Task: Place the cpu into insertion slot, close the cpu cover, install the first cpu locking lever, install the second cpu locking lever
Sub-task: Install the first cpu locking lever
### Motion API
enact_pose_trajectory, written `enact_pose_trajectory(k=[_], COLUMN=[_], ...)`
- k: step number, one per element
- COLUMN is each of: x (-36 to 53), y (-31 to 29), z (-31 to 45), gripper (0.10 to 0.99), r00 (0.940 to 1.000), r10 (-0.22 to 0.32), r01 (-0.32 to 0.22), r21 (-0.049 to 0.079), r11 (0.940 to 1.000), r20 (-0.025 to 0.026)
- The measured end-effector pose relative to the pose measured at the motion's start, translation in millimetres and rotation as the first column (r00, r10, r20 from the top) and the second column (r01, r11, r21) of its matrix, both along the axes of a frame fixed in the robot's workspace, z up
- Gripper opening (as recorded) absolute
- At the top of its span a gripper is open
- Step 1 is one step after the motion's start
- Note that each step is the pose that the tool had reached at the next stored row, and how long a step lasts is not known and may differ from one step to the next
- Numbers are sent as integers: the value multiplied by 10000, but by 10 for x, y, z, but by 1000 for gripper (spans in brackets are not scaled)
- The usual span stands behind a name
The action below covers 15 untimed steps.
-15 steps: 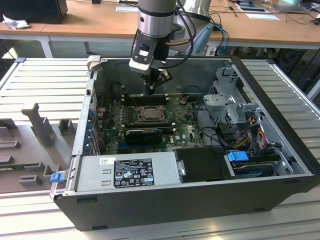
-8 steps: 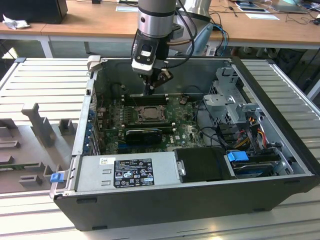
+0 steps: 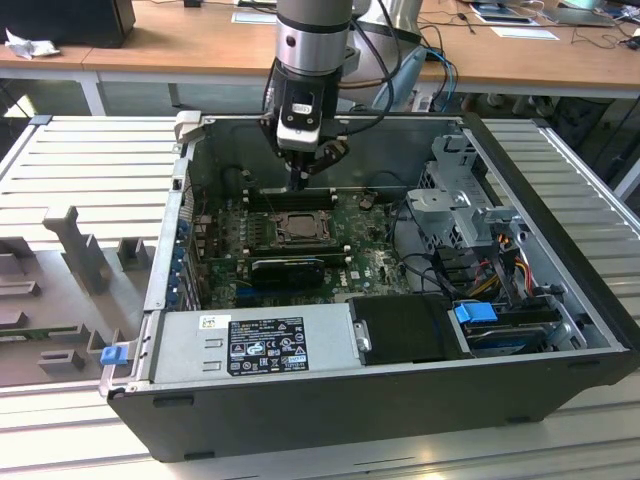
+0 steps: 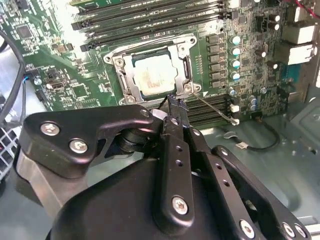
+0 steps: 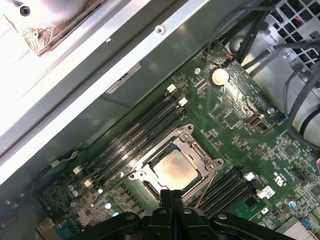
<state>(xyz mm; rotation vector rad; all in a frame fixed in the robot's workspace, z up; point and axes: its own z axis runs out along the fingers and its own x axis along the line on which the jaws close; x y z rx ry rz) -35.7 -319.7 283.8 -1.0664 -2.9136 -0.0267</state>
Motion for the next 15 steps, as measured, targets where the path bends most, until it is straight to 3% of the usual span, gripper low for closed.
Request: enact_pose_trajectory(k=[9, 15], x=[0, -4], y=[0, 0], z=[0, 0], gripper=[106, 106], r00=[9928, 9794], r10=[1199, 2021], r01=[-1199, -2021], r21=[0, -1], r11=[9928, 9794], r20=[0, 3])
